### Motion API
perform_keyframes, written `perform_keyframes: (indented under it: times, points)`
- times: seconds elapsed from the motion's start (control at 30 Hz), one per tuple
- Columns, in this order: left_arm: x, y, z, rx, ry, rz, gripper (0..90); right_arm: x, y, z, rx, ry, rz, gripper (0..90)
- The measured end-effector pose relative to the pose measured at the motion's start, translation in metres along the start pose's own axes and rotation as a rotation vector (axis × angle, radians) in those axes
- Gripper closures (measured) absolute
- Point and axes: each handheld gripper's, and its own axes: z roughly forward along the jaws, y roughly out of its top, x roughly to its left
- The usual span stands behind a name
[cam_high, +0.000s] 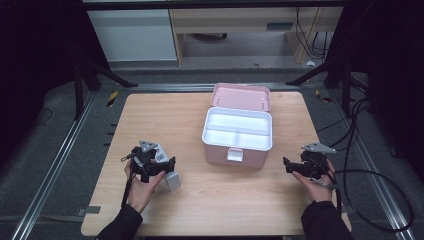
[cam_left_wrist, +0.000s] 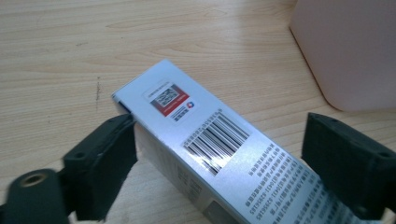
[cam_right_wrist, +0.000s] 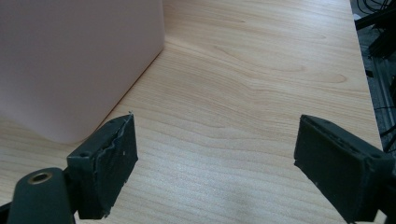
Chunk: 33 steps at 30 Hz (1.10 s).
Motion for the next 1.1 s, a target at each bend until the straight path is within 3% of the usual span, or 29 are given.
perform_keyframes:
  times: [0.27,0.33,0.53,0.73,0.77,0.9,1.0,1.1]
  points:
    - [0.010,-0.003,-0.004,0.008,-0.017,-0.007,28.5,0.000,0.000,0.000,0.002,0.006,-0.005,15.1]
    - [0.011,-0.005,-0.006,0.019,-0.024,0.003,37.4,0.000,0.000,0.000,-0.002,0.009,-0.009,17.0]
    - [0.016,-0.002,-0.007,0.027,-0.023,0.036,52.0,0.001,-0.001,0.000,-0.008,0.027,-0.021,21.5]
    - [0.019,-0.001,-0.009,0.024,-0.035,0.064,52.4,0.002,-0.001,0.001,-0.012,0.044,-0.027,24.5]
    - [0.020,-0.001,-0.013,0.012,-0.037,0.077,47.8,0.001,-0.001,0.000,-0.017,0.047,-0.027,24.9]
    - [0.021,-0.004,-0.023,-0.004,-0.041,0.090,44.8,0.001,-0.001,0.000,-0.014,0.049,-0.024,25.1]
    - [0.022,-0.011,-0.031,0.015,-0.032,0.122,43.1,0.001,-0.002,-0.001,-0.014,0.051,-0.023,25.5]
    - [0.023,-0.015,-0.025,0.062,-0.054,0.113,45.0,0.002,-0.002,-0.001,-0.011,0.056,-0.022,26.5]
